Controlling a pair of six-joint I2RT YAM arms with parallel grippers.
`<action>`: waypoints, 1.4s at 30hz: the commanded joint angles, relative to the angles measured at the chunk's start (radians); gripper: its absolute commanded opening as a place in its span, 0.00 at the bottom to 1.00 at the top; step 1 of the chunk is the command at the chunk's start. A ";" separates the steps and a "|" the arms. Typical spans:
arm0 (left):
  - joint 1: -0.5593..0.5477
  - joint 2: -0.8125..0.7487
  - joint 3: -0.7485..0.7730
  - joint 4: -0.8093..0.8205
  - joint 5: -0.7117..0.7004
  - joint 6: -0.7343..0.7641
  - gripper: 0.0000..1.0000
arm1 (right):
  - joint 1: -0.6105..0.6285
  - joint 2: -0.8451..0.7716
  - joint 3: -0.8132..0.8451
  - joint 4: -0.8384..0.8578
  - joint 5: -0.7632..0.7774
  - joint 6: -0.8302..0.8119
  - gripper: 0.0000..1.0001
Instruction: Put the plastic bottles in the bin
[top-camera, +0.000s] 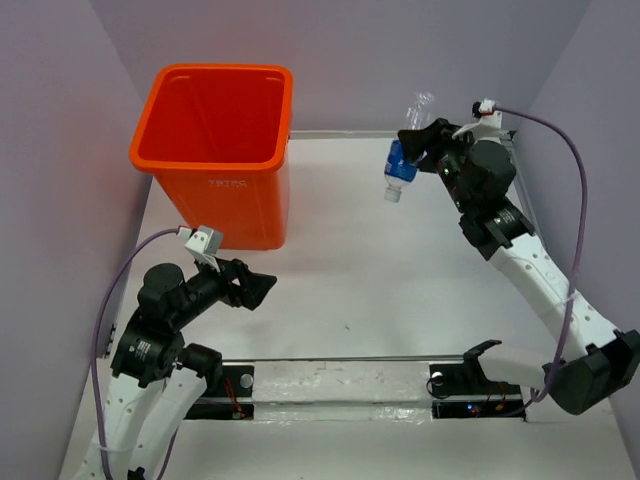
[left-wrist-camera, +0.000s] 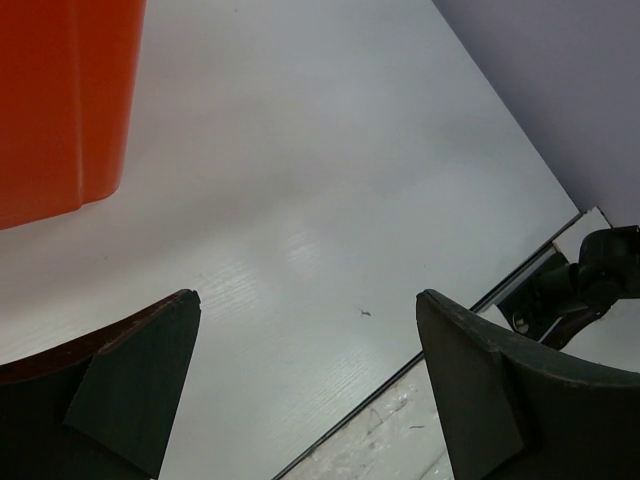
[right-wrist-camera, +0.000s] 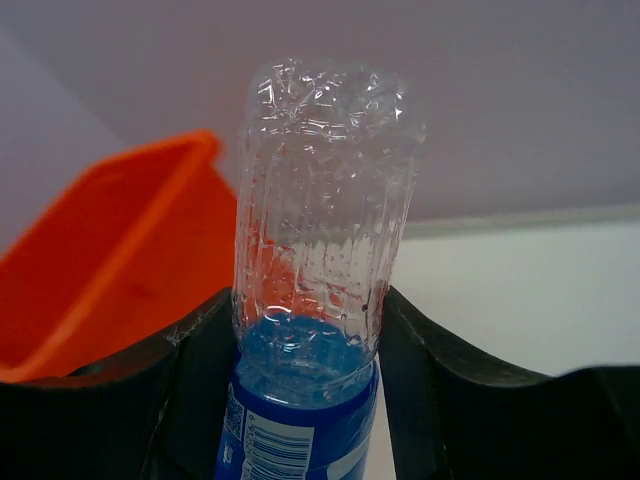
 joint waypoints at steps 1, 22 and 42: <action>0.016 0.017 -0.007 0.036 0.043 0.019 0.99 | 0.146 -0.024 0.194 0.200 -0.107 -0.105 0.43; 0.056 0.019 -0.010 0.033 0.055 0.025 0.99 | 0.418 1.065 1.429 0.339 -0.248 -0.327 0.95; 0.060 -0.031 -0.004 0.093 0.161 0.016 0.99 | 0.418 -0.008 0.126 0.397 0.022 -0.525 1.00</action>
